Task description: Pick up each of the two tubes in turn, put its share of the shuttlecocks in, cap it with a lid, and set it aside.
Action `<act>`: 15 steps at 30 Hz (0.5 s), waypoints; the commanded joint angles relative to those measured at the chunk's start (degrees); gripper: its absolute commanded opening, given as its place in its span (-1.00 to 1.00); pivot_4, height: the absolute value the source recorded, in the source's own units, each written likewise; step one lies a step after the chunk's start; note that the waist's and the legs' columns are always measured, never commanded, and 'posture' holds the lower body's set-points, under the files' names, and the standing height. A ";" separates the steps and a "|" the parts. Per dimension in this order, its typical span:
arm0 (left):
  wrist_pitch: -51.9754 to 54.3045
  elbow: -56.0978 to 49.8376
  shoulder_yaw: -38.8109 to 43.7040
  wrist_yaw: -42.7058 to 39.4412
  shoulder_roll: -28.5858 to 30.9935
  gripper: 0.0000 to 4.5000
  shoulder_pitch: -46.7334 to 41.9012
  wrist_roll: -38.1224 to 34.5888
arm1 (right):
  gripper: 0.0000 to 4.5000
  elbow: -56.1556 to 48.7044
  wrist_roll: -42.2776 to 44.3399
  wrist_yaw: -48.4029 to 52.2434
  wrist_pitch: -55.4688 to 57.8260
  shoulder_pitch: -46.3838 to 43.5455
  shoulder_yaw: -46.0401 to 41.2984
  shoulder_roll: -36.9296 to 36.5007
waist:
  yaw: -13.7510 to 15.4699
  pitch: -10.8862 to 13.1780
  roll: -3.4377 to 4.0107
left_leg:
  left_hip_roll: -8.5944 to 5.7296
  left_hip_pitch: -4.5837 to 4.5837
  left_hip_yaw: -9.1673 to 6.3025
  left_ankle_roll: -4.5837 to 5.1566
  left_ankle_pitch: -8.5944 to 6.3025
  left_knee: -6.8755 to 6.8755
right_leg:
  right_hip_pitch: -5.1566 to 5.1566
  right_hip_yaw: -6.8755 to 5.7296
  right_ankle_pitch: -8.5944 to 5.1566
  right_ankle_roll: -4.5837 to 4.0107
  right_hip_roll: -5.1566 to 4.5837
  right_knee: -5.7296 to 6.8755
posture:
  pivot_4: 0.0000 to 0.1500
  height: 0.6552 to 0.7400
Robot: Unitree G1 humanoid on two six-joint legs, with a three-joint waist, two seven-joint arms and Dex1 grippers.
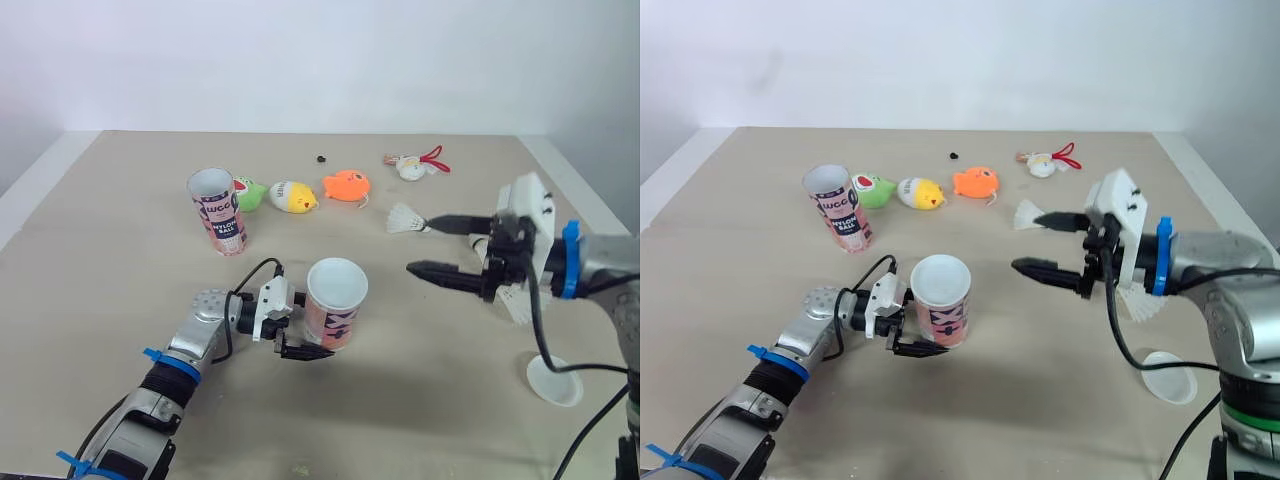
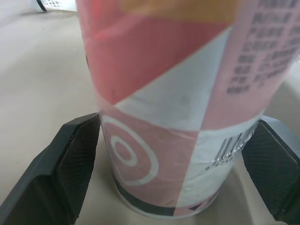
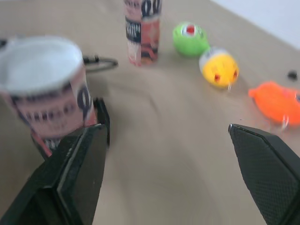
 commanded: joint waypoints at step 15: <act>9.25 -22.96 14.59 -4.91 20.22 1.00 15.51 -10.76 | 0.99 -2.22 -12.87 -3.81 -15.46 9.55 21.60 5.78 | -1.55 1.17 -0.05 | 0.89 0.12 0.07 0.01 -0.06 0.01 | -0.18 0.05 -0.17 -0.23 0.84 0.20 | 1.00 1.00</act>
